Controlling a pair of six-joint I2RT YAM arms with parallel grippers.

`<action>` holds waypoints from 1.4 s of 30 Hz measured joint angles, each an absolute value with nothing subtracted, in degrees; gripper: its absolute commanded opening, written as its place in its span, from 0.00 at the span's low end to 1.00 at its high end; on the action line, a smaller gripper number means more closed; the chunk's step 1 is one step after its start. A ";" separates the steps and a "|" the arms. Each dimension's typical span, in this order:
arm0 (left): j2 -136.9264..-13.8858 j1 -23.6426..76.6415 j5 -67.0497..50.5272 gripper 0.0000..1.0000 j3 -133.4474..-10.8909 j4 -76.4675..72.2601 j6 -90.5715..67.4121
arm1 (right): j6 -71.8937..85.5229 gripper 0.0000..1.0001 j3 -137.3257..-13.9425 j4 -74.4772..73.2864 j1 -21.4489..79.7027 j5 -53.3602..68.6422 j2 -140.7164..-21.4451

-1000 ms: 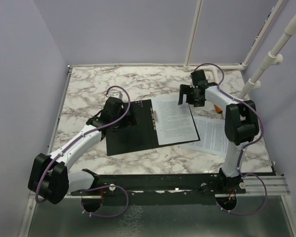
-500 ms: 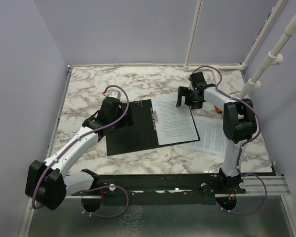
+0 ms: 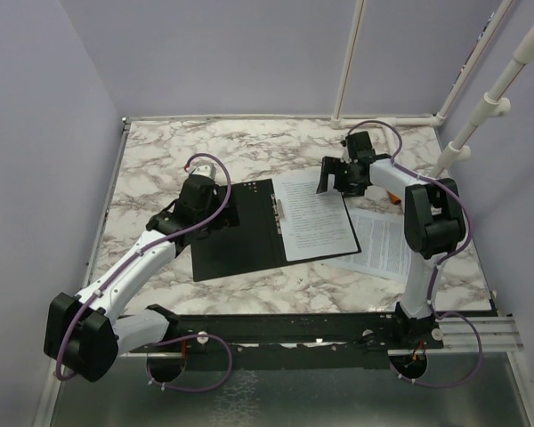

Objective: Put the files into the folder

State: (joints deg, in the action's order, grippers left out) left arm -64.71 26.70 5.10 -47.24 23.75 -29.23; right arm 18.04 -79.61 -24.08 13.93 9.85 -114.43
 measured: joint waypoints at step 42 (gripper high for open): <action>-63.77 26.70 3.66 0.99 -47.24 24.14 -28.42 | 26.13 1.00 -68.86 -20.45 22.96 10.79 -100.84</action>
